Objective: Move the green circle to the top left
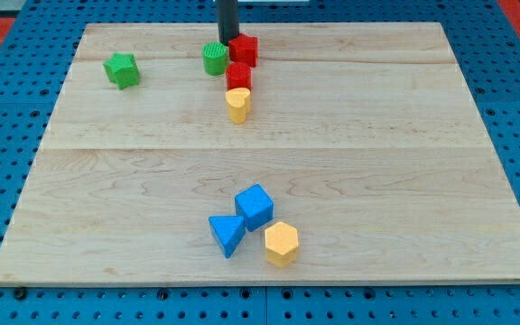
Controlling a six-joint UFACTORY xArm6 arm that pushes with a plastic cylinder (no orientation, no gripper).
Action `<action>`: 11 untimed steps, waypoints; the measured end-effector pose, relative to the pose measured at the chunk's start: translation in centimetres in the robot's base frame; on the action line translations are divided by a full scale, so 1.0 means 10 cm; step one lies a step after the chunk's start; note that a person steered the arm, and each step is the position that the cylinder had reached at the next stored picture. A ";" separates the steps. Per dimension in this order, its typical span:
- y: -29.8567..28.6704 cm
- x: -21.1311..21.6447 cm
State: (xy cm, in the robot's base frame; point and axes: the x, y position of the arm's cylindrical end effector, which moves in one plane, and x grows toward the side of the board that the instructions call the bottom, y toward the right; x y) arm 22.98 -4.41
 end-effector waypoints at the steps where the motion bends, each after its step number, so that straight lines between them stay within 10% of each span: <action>1: -0.02 0.00; 3: 1.16 -0.18; 5: 1.44 0.56; 11: -1.41 0.06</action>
